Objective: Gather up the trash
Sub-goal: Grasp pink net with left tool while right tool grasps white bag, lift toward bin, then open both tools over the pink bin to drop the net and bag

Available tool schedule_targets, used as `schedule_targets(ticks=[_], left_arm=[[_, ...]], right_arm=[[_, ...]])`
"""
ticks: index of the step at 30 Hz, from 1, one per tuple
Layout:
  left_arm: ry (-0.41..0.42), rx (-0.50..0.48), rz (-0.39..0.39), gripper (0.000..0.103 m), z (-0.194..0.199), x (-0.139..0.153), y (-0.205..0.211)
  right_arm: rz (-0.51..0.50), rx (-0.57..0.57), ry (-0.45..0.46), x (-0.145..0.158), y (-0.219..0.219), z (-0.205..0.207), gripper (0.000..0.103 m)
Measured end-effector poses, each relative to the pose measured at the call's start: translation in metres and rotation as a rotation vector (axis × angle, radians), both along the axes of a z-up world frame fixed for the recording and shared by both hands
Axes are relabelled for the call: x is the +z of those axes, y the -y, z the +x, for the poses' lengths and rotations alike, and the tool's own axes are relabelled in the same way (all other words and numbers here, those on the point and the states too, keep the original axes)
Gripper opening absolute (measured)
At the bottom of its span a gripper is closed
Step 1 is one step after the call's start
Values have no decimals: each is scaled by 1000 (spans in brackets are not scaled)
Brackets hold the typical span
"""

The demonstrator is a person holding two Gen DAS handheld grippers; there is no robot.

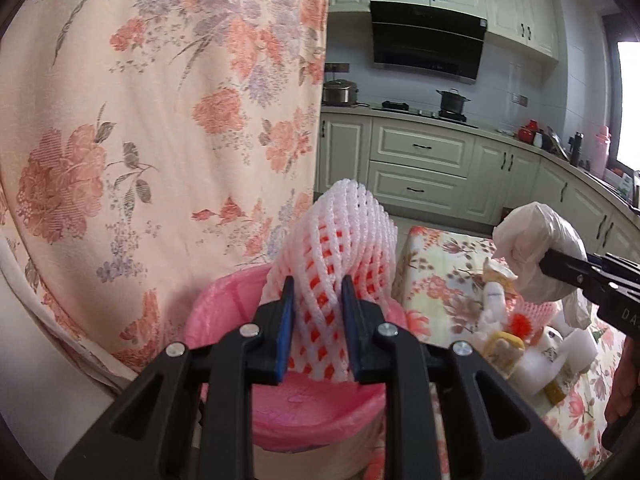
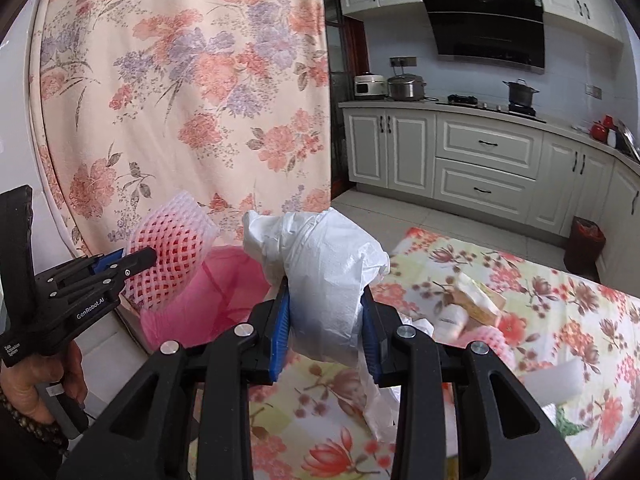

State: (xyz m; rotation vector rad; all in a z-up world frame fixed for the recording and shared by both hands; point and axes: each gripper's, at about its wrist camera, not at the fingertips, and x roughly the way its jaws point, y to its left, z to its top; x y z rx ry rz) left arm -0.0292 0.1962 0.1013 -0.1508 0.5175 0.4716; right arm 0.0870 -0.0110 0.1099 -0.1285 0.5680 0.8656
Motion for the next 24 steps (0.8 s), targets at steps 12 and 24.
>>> schedule_targets(ticks=[12,24], left_arm=[[-28,119,-48,22,-12,-17,-53],[-33,147,-66,44,-7,-26,-68]], right_arm=[[-51,164,-93,-33,-134,8,33],[-86,184,-118,-56,-161,19,59]])
